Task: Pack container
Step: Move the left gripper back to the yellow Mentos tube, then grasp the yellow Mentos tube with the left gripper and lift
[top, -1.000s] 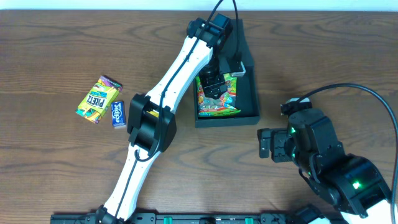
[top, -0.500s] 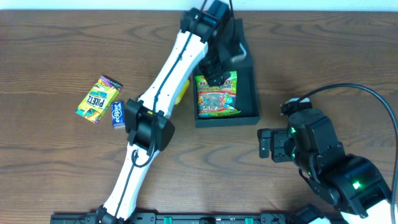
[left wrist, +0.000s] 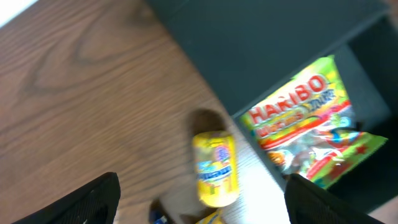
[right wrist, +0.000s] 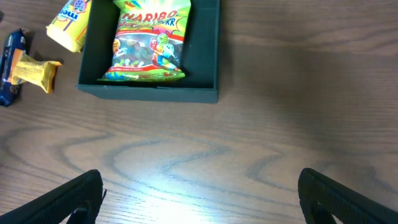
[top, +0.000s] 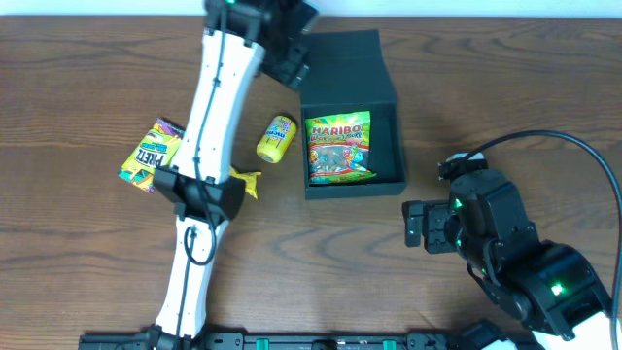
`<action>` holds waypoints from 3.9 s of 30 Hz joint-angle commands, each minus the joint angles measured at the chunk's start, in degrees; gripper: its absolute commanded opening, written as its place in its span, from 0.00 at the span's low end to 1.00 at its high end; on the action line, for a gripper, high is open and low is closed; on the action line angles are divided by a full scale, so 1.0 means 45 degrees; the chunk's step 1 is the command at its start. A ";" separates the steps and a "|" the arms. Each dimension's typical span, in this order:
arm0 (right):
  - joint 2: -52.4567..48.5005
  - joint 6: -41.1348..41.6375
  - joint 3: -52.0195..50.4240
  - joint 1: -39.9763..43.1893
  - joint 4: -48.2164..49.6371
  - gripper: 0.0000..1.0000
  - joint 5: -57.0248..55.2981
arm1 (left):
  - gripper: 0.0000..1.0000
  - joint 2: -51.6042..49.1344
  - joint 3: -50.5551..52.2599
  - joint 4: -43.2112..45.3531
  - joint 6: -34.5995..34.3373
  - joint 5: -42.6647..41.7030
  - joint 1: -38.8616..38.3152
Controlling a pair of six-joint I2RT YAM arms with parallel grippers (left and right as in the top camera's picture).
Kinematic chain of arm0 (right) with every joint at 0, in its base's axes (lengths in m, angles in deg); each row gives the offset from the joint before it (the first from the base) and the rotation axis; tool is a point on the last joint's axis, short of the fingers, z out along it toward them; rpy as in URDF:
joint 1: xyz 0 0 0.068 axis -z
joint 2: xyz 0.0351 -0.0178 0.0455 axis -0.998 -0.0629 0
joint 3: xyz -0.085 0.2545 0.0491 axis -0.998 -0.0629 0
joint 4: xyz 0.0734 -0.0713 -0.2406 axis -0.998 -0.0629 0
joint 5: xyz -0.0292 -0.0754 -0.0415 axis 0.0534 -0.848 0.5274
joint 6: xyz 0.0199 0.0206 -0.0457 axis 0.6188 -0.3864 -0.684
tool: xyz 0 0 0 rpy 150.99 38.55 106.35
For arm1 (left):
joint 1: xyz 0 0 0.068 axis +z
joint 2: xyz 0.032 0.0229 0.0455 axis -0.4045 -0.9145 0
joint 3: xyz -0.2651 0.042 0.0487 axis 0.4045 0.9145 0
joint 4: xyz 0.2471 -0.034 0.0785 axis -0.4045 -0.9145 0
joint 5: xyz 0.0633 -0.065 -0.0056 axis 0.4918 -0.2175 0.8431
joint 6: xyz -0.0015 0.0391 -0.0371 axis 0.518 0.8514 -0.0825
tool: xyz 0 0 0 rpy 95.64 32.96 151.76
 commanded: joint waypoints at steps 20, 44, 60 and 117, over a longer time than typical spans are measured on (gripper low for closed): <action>0.0058 -0.0189 0.0087 0.0092 -0.0005 0.99 -0.0049 | 0.96 0.1292 0.3031 -0.1001 0.0627 -0.1899 0.2055; 0.0058 -0.0185 0.0087 0.0092 -0.0005 0.99 -0.0049 | 0.96 0.4507 1.3425 0.5323 0.0991 -0.1705 0.2161; 0.0058 -0.0185 0.0087 0.0092 -0.0005 0.99 -0.0049 | 0.96 0.3968 1.5475 0.8247 0.0884 -0.1409 0.0379; 0.0058 -0.0185 0.0087 0.0092 -0.0005 0.99 -0.0049 | 0.06 0.7111 1.4542 1.0681 -0.4318 -0.5095 0.0306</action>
